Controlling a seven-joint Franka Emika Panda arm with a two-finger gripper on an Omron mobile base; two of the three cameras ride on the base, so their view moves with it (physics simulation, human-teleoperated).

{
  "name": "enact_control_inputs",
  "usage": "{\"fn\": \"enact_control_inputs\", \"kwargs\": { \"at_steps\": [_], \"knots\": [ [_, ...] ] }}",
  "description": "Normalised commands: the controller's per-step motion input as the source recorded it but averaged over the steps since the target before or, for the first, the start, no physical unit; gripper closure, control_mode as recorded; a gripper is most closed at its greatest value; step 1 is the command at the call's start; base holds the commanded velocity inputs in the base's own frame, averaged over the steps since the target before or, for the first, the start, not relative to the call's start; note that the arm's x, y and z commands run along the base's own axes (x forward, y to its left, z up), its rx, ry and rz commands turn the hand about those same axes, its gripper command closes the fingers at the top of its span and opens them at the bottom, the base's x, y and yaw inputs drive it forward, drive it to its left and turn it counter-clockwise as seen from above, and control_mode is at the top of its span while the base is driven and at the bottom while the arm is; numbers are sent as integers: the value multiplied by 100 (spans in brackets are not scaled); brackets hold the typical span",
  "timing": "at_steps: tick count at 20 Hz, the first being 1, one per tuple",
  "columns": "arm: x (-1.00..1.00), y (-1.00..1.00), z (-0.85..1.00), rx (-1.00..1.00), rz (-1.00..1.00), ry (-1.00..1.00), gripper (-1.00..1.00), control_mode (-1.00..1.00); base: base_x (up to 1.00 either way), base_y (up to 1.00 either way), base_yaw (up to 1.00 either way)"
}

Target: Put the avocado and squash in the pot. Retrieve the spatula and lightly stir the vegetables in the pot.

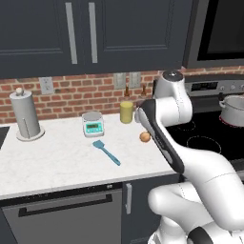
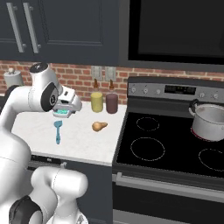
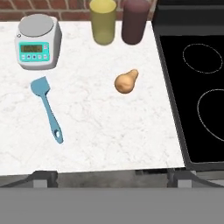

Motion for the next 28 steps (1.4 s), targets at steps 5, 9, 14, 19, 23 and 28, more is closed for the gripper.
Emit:
{"fn": "enact_control_inputs", "kwargs": {
  "at_steps": [5,9,14,19,23,28],
  "knots": [
    [4,-17,-45,5,-7,4,-100,-100,0,0,0],
    [15,-3,-39,7,-11,8,-100,-100,0,0,0],
    [21,-4,-35,10,-13,7,-100,-100,0,0,0],
    [51,-16,-29,10,-22,8,-100,-100,0,0,0],
    [49,-14,-36,7,-23,3,-100,-100,0,0,0],
    [40,-8,-23,6,-19,4,-100,-100,0,0,0]
  ]
}}
